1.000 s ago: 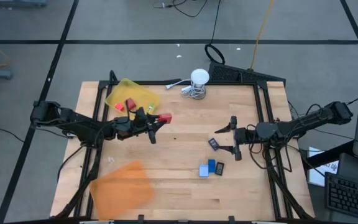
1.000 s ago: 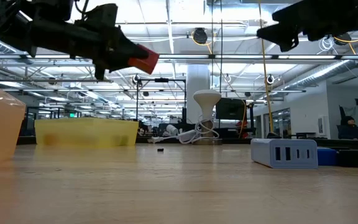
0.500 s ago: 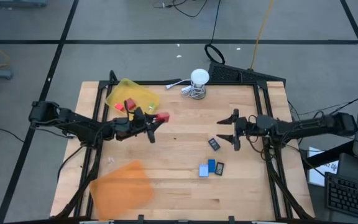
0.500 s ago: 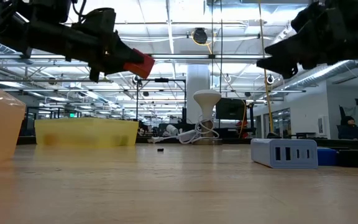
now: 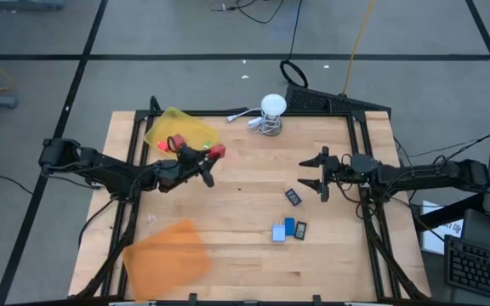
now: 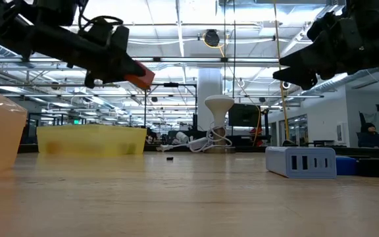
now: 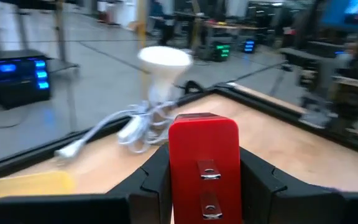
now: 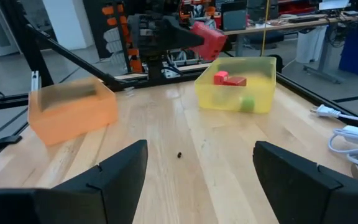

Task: Pick & Place Office items
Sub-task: Put the red charger adapter into the yellow bin

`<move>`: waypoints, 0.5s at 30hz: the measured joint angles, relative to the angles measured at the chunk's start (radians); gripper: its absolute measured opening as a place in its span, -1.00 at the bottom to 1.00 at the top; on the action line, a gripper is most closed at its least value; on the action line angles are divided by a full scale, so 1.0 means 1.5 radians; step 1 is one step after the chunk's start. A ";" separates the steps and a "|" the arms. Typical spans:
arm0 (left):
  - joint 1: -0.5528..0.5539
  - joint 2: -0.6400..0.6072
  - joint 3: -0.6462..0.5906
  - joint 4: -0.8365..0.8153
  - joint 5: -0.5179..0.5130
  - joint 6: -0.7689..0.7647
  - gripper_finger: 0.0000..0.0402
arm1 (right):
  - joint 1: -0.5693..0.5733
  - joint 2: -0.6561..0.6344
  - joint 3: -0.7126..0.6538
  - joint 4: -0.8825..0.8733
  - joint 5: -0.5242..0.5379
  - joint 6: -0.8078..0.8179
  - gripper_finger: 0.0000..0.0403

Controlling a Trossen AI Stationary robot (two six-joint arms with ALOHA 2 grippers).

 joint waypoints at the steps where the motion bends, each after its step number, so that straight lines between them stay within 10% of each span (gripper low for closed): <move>1: 0.003 -0.008 0.000 -0.011 -0.017 -0.006 -0.39 | 0.000 0.000 0.000 0.000 0.000 0.000 0.38; 15: 0.032 -0.103 0.000 -0.304 -0.264 -0.225 -0.40 | 0.000 0.000 0.000 -0.003 0.002 0.000 0.38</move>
